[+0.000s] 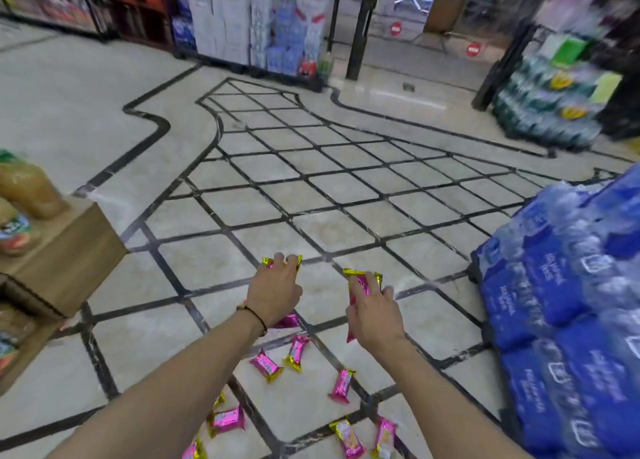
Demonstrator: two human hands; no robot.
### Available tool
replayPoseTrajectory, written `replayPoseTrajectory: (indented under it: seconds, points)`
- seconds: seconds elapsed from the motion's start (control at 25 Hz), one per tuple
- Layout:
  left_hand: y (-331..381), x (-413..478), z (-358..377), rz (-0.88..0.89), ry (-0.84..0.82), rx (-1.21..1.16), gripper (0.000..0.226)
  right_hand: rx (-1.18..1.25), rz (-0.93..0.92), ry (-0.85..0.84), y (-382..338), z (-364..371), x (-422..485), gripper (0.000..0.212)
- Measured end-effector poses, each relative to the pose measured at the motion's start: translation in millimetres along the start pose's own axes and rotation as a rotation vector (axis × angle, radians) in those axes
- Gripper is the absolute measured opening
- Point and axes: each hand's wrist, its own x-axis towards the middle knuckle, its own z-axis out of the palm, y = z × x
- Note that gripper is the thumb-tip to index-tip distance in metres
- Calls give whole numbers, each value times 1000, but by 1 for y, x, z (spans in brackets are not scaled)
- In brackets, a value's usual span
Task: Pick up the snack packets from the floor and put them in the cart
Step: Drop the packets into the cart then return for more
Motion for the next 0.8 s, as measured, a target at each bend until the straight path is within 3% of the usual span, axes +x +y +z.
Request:
replayPoseTrajectory:
  seconds: [0.36,0.8]
  points:
    - [87,16,-149,67,12,-143,43,-14,131,173,36,-170,-21,41]
    - [122,-12,-226,374,-21,-147,41,24,421,218,28,-235,-119,42]
